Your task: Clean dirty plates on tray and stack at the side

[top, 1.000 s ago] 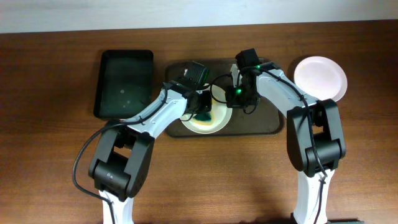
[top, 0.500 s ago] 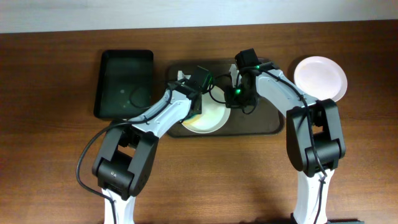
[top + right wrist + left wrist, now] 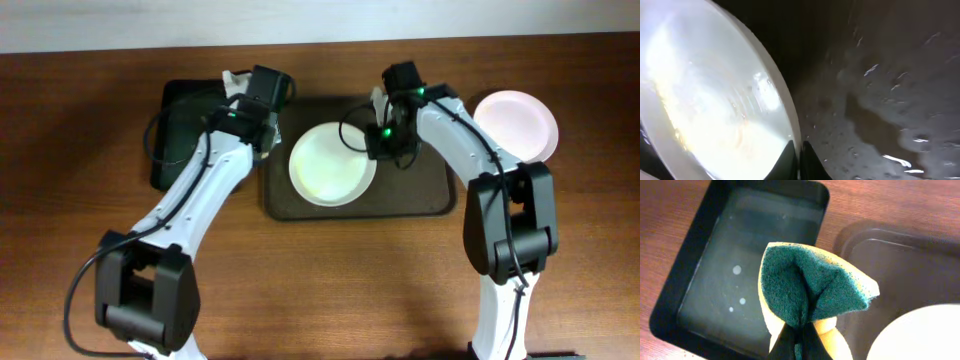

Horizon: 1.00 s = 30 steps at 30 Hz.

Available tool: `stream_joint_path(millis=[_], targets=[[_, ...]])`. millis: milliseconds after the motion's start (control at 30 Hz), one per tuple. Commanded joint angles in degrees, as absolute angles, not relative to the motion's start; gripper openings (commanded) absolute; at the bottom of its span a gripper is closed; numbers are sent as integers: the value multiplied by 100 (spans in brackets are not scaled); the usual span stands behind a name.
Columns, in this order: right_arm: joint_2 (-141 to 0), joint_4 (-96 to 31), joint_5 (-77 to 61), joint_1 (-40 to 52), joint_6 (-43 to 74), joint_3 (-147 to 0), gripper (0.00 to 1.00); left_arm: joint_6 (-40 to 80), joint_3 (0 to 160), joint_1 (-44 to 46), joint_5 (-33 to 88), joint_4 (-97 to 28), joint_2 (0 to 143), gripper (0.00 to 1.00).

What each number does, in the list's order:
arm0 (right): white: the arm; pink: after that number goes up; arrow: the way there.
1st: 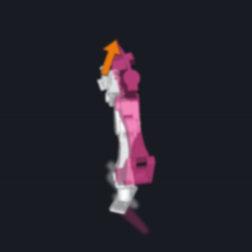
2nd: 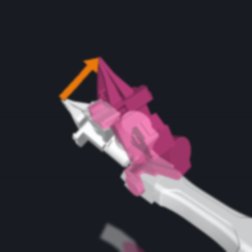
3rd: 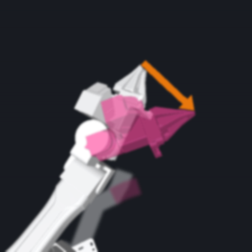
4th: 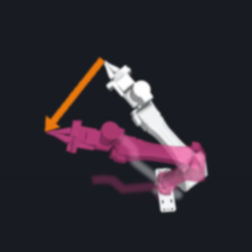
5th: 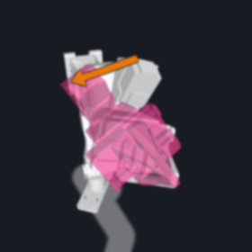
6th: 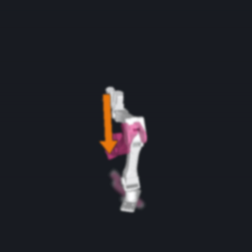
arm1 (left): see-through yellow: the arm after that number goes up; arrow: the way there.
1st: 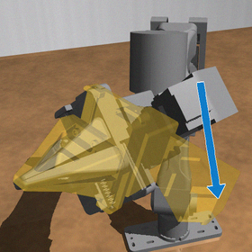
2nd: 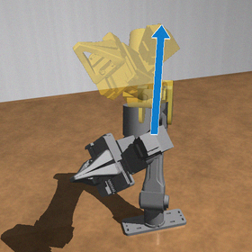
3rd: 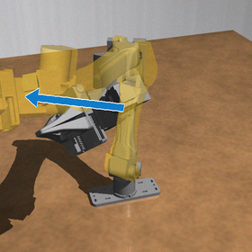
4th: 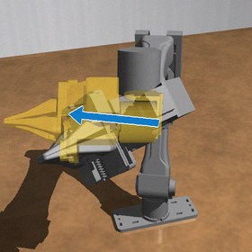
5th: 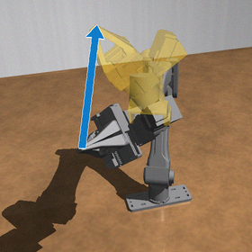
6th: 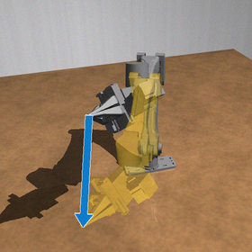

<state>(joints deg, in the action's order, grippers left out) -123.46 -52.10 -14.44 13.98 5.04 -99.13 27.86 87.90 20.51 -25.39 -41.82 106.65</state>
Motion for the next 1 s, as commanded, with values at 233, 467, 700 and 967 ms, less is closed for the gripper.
stream_joint_path(millis=[233, 467, 700, 967], targets=[[-11896, -6416, 3153, 2318, -454, -12068, 4, 2711, 8831, 1162, -961, -4657, 10615, 0], [-11898, -5931, 6971, 3664, -1422, -12232, 4, 2709, 8823, 810, -963, -4939, 10617, 0], [-11898, -5408, 7679, 4226, -2405, -12232, 4, 2709, 8823, 808, -965, -5004, 10617, 0], [-11898, -5413, 7594, 4119, -2355, -12232, 4, 2709, 8823, 808, -965, -5004, 10617, 0]])
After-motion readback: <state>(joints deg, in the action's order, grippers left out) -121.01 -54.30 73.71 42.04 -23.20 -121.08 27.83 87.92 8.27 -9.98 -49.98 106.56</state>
